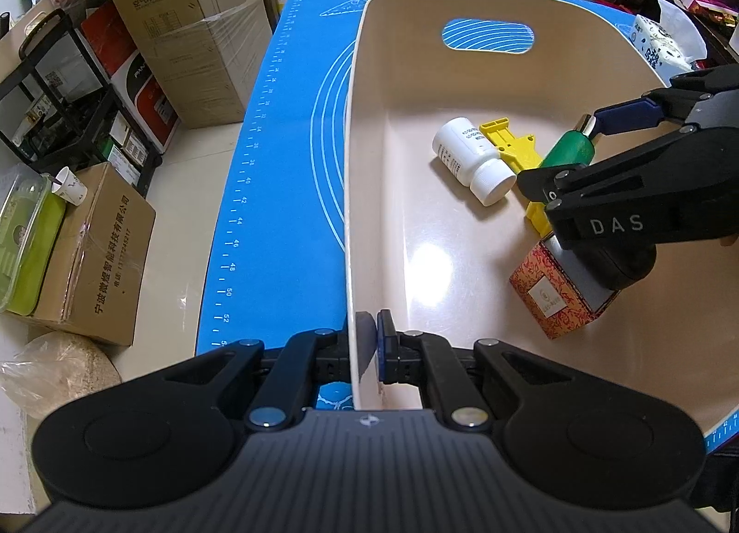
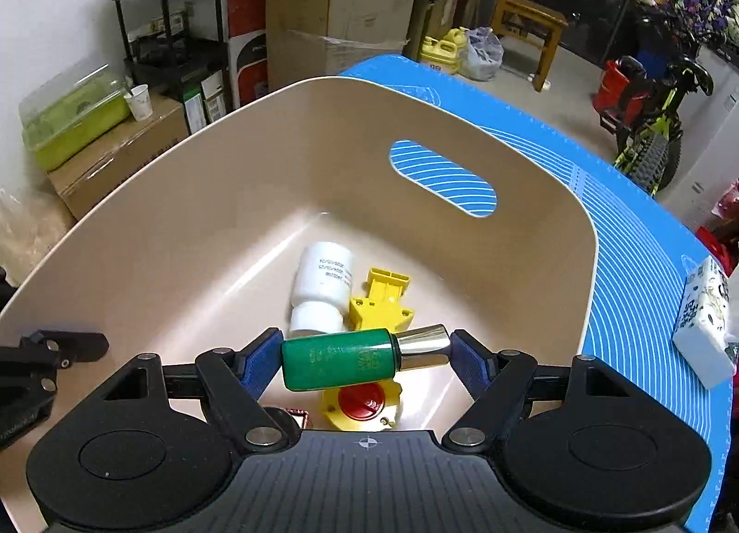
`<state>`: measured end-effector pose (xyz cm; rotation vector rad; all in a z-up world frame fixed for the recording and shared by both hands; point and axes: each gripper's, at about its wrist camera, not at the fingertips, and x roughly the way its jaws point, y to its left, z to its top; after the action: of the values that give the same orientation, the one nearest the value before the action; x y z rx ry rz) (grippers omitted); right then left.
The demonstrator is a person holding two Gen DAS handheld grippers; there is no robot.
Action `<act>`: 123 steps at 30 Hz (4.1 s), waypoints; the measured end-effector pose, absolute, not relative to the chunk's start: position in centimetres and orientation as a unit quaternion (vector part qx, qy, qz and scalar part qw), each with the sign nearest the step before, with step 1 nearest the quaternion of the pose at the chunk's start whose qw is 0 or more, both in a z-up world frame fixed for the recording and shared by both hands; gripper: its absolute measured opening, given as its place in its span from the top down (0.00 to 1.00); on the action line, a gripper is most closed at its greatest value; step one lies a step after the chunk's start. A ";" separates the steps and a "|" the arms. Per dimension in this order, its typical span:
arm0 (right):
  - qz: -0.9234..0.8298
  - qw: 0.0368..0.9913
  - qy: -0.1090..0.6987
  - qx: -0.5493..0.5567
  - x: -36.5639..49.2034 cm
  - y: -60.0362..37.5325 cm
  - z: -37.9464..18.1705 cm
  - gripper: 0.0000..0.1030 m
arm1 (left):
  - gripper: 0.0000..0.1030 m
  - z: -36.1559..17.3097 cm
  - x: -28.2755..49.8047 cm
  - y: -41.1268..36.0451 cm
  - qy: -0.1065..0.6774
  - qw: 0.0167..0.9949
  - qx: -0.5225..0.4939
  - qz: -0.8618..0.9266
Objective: Organize rigid objects
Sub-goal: 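Carry the green bottle into the basket with the right tool and release, then grasp the green round ointment tin with the right tool, then carry the green ointment tin into the basket with the right tool and release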
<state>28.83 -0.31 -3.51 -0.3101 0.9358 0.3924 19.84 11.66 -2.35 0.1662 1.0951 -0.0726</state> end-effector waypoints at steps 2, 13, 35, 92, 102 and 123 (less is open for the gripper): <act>0.184 0.859 0.451 -0.156 28.8 -0.2 -3.6 0.23 | 0.91 -2.4 19.8 11.7 0.520 0.850 0.079 -0.035; 0.191 0.888 0.415 -0.049 28.5 -4.3 0.1 0.20 | 0.91 -2.3 19.8 11.7 0.520 0.850 0.079 -0.035; 0.061 0.899 0.434 0.010 23.8 -21.5 -2.4 0.19 | 0.91 -2.5 19.8 11.6 0.520 0.850 0.078 -0.035; 0.159 0.928 0.332 -0.057 26.5 -10.5 3.8 0.47 | 0.92 -2.5 19.9 11.7 0.521 0.849 0.077 -0.038; 0.213 0.899 0.362 -0.123 28.3 -2.8 1.6 0.47 | 0.92 -2.5 19.9 11.8 0.521 0.849 0.076 -0.039; 0.211 0.835 0.484 -0.151 29.4 0.6 -4.5 0.38 | 0.92 -2.6 19.8 11.8 0.522 0.849 0.078 -0.040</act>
<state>29.37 0.57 -4.49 -0.3200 1.0259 0.4471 19.82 11.79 -2.57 0.1639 1.0995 -0.0840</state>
